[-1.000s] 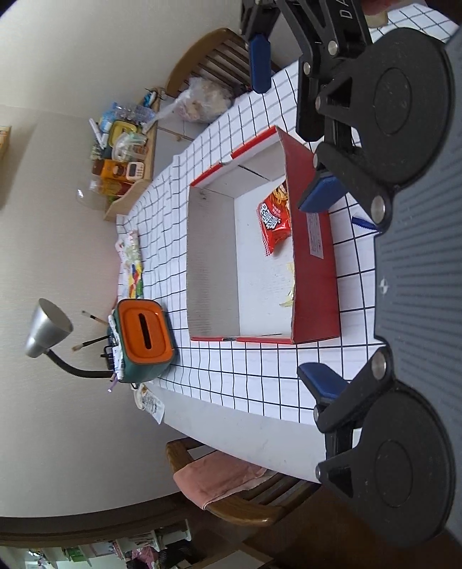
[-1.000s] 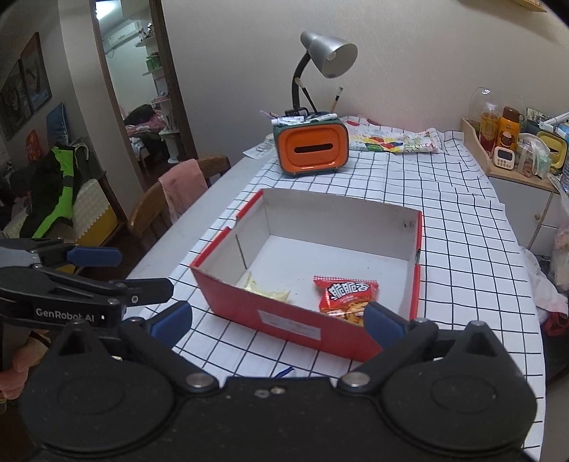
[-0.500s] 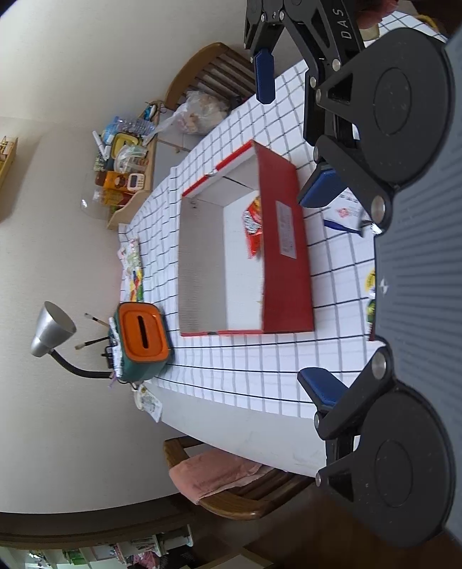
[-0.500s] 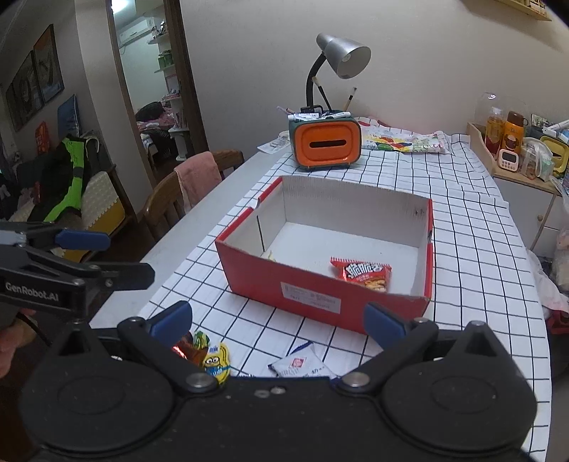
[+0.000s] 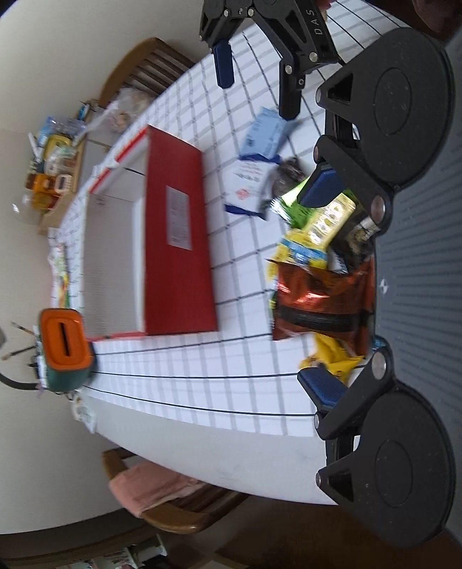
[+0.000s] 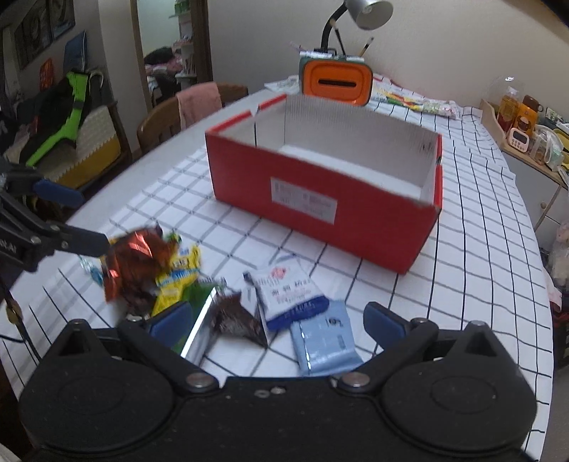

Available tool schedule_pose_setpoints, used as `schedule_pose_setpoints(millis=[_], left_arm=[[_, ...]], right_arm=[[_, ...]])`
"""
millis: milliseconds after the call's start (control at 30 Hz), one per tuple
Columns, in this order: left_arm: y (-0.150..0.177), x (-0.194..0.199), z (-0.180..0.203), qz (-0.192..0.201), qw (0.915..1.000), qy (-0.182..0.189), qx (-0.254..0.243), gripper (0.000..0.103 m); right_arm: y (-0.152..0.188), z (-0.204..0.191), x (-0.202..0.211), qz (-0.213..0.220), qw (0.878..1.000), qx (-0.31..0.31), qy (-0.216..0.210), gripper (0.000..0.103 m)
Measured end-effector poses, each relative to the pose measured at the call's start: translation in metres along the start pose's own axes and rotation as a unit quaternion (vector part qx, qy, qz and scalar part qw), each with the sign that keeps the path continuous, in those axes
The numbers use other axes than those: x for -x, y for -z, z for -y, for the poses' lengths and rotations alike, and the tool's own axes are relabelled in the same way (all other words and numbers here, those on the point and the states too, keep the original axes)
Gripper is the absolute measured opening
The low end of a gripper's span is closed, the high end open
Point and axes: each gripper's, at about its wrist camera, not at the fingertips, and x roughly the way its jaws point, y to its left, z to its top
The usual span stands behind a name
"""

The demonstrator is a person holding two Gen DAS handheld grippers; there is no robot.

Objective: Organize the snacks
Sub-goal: 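Grasp the brown-orange bag with left tool while right tool grasps blue packet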

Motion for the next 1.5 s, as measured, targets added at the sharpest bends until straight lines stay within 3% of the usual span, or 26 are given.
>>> schedule_pose_setpoints(millis=[200, 400, 567, 800, 933, 1100, 1500], left_arm=[[0.006, -0.018, -0.008, -0.026, 0.9995, -0.008, 0.016, 0.097], [0.005, -0.035, -0.017, -0.047, 0.9980, -0.005, 0.042, 0.096], [0.002, -0.049, -0.027, -0.069, 0.9950, -0.003, 0.071, 0.074], [-0.002, -0.065, -0.020, -0.096, 0.9944, 0.011, 0.043, 0.059], [-0.002, -0.066, -0.019, -0.098, 0.9942, 0.009, 0.043, 0.052], [0.000, -0.064, -0.017, -0.092, 0.9947, 0.008, 0.045, 0.048], [0.005, -0.053, -0.016, -0.076, 0.9954, 0.010, 0.057, 0.044]], right_arm=[[0.012, 0.014, -0.026, -0.034, 0.999, 0.000, 0.012, 0.102], [0.014, 0.031, -0.051, -0.058, 0.998, -0.028, 0.010, 0.092], [0.014, 0.036, -0.058, -0.068, 0.997, -0.033, -0.001, 0.085], [0.014, 0.040, -0.063, -0.078, 0.996, -0.034, -0.002, 0.076], [0.015, 0.038, -0.063, -0.073, 0.997, -0.025, 0.007, 0.069], [0.018, 0.035, -0.059, -0.067, 0.998, -0.018, 0.011, 0.050], [0.025, 0.032, -0.041, -0.070, 0.993, -0.081, 0.043, 0.047]])
